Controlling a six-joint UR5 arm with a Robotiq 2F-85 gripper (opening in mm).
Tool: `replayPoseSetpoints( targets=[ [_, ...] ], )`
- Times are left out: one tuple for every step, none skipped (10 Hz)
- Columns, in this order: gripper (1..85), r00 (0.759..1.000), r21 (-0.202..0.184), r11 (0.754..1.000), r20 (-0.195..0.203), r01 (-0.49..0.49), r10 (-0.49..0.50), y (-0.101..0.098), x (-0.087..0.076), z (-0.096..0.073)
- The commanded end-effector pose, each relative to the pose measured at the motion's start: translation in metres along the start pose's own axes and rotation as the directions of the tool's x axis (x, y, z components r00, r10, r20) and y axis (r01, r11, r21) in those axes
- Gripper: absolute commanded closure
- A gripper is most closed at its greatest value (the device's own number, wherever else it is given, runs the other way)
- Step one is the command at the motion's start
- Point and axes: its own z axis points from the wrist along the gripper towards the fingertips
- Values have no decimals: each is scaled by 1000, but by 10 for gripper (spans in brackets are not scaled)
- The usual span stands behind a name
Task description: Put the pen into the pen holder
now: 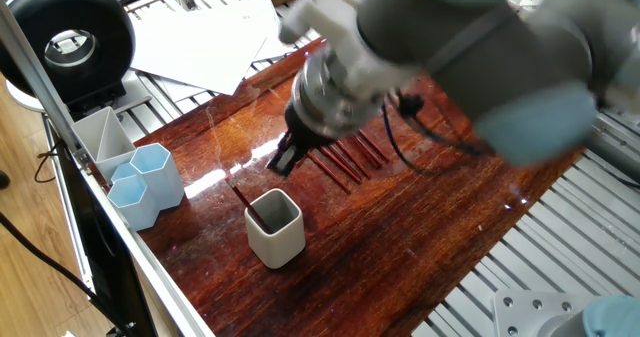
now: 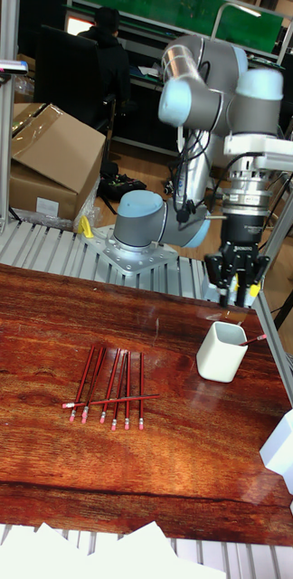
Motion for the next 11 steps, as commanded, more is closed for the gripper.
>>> replayPoseSetpoints(
  targets=[
    [470, 982, 2, 1000, -188, 13, -13, -46, -5, -8],
    [470, 976, -8, 1000, -220, -5, 3, -54, -5, -4],
    [480, 973, -4, 999, -230, -37, 35, -53, -3, -5],
    [483, 972, 6, 999, -233, -38, 38, -56, -2, -5],
    [480, 971, -8, 998, -231, -66, 62, -50, -3, -5],
    [477, 965, -7, 993, -235, -117, 112, -47, -2, -5],
    [477, 956, 24, 984, -237, -175, 176, -39, 12, -10],
    [477, 947, 40, 972, -221, -230, 233, -18, 33, -19],
    [467, 935, 62, 957, -205, -283, 289, 3, 50, -31],
    [473, 922, 113, 942, -197, -318, 334, 12, 61, -40],
    [483, 922, 113, 939, -184, -325, 341, 7, 57, -37]
  ],
)
